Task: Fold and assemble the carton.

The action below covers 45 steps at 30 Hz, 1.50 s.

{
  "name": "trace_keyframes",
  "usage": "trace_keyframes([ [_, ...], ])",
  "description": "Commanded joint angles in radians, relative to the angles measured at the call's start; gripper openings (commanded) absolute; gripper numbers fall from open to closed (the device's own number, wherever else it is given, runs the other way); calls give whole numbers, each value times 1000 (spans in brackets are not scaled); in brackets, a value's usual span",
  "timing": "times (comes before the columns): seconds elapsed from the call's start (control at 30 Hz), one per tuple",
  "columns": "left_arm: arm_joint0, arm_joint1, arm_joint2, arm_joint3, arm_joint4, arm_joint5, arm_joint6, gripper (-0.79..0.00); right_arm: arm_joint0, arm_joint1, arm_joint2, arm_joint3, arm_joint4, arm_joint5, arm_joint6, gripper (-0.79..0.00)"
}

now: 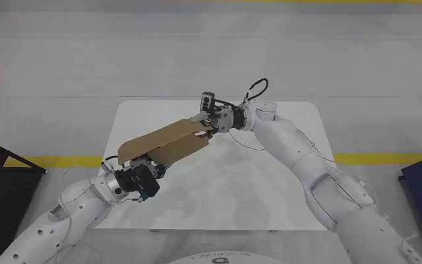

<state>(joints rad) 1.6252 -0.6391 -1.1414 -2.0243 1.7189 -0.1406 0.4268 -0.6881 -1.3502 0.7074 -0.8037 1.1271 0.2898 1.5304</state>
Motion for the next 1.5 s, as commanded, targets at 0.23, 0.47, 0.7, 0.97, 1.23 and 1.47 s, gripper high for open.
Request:
trace_keyframes([
  [0.23, -3, -20, 7, 6, 18, 30, 6, -785, 11, -2, -16, 13, 3, 7, -7, -785],
  [0.47, 26, -22, -24, 23, -12, -30, 56, -785, 14, -5, -4, 28, -7, 5, -5, -785],
  [0.7, 66, -14, -111, 65, -111, -130, 153, -785, 10, 9, 29, 33, 26, -6, 6, 0],
  [0.97, 83, 4, -222, 136, -332, -512, 276, -785, -50, 66, 155, -29, 83, -39, 6, 0],
  [1.23, 79, 4, -222, 139, -380, -575, 288, -785, -69, 74, 176, -63, 111, -34, 6, 0],
  [1.47, 48, -5, -167, 201, -665, -860, 314, -785, -119, 80, 228, -138, 48, -277, -250, 0],
])
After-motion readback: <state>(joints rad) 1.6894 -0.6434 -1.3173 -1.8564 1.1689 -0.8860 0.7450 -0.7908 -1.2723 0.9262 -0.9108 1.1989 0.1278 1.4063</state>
